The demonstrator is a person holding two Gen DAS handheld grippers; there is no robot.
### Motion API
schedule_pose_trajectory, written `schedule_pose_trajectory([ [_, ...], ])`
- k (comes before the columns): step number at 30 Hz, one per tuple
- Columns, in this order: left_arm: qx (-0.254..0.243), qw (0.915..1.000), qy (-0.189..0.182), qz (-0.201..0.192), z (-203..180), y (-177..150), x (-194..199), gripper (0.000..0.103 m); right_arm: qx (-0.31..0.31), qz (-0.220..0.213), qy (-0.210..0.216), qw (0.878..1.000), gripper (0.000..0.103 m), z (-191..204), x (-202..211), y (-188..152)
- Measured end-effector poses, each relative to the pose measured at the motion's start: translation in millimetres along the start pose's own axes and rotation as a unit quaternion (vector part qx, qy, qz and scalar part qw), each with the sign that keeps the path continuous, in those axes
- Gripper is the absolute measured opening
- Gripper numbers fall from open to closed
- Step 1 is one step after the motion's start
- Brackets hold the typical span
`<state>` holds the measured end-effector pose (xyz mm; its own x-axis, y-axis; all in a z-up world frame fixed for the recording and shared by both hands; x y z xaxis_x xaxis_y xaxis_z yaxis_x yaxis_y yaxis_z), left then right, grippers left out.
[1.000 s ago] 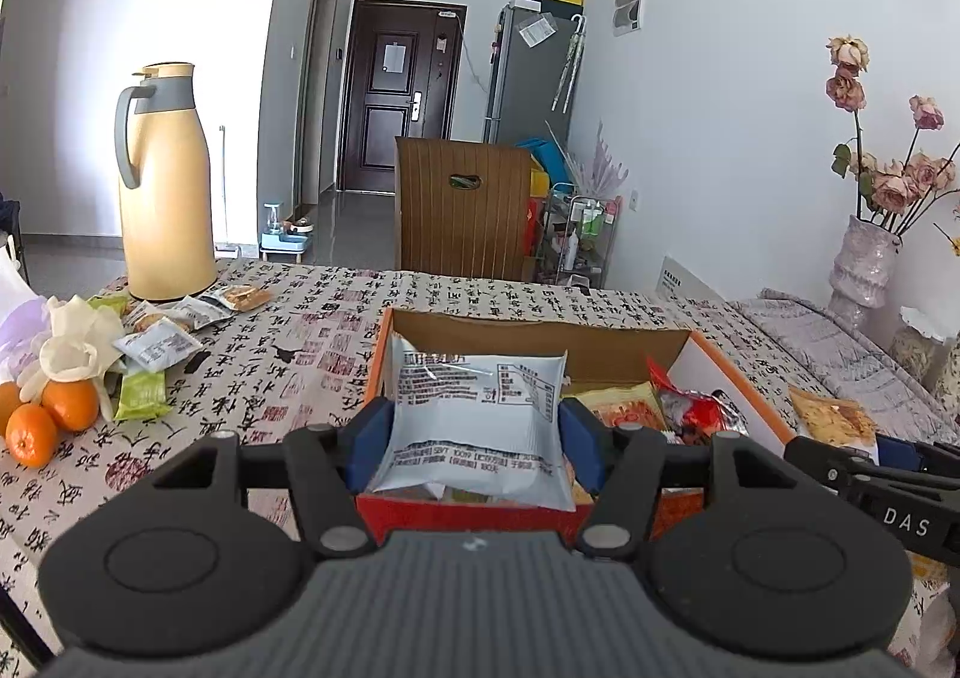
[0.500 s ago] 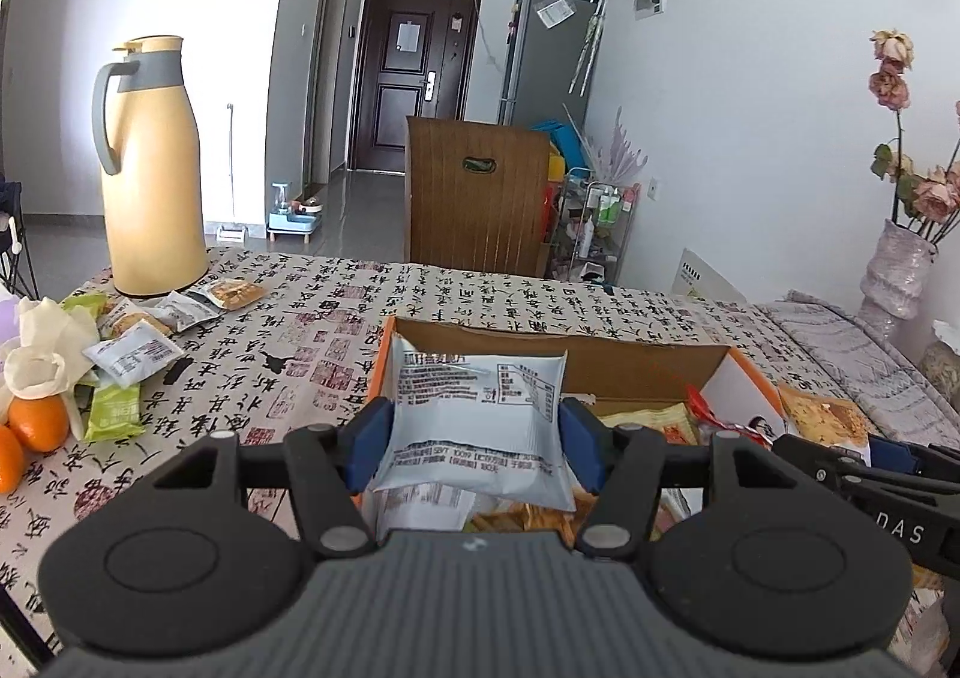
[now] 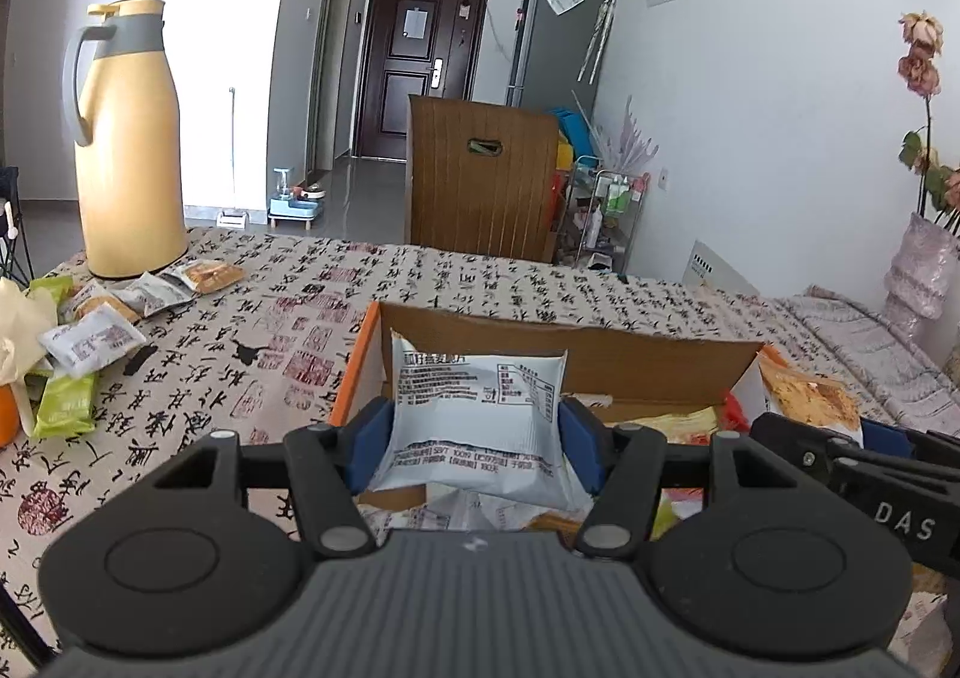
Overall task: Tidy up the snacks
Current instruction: 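Lower both packets into the box and open both tools, then withdraw both open tools from the box to the remaining packets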
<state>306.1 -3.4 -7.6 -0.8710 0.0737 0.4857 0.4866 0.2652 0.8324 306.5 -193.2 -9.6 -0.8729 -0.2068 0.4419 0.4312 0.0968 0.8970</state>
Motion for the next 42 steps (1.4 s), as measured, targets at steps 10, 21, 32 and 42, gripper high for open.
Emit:
schedule_pose_trajectory([
  [10, 0.013, 0.9998, -0.001, -0.014, 13.8, -2.1, 0.2, 0.068, 0.011, 0.011, 0.001, 1.000, 0.059, 2.9, -1.7, -9.2],
  [21, 0.044, 0.9973, 0.014, -0.057, 24.3, 7.4, 17.3, 0.103, -0.020, 0.010, -0.018, 1.000, 0.103, -11.3, 4.0, -10.9],
  [32, 0.046, 0.9975, 0.018, -0.050, 26.5, 5.3, 12.5, 0.103, -0.016, 0.017, -0.021, 1.000, 0.103, -9.3, 2.1, -14.9],
  [42, 0.044, 0.9977, 0.021, -0.046, 22.2, 8.2, 13.9, 0.103, -0.012, 0.013, -0.022, 1.000, 0.103, -8.1, 3.9, -11.2],
])
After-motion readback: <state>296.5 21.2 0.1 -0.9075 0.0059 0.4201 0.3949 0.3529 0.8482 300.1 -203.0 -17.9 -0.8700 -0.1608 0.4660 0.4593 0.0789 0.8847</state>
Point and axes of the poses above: each gripper's, at about its wrist camera, not at the fingertips, and x roughly against the way its jaws point, z to its left, y to its top, the point moved 7 cm from there along -x, roughly the way its jaws point, and after that the axes turned 9 degrees about x, right-handed, at the moved point
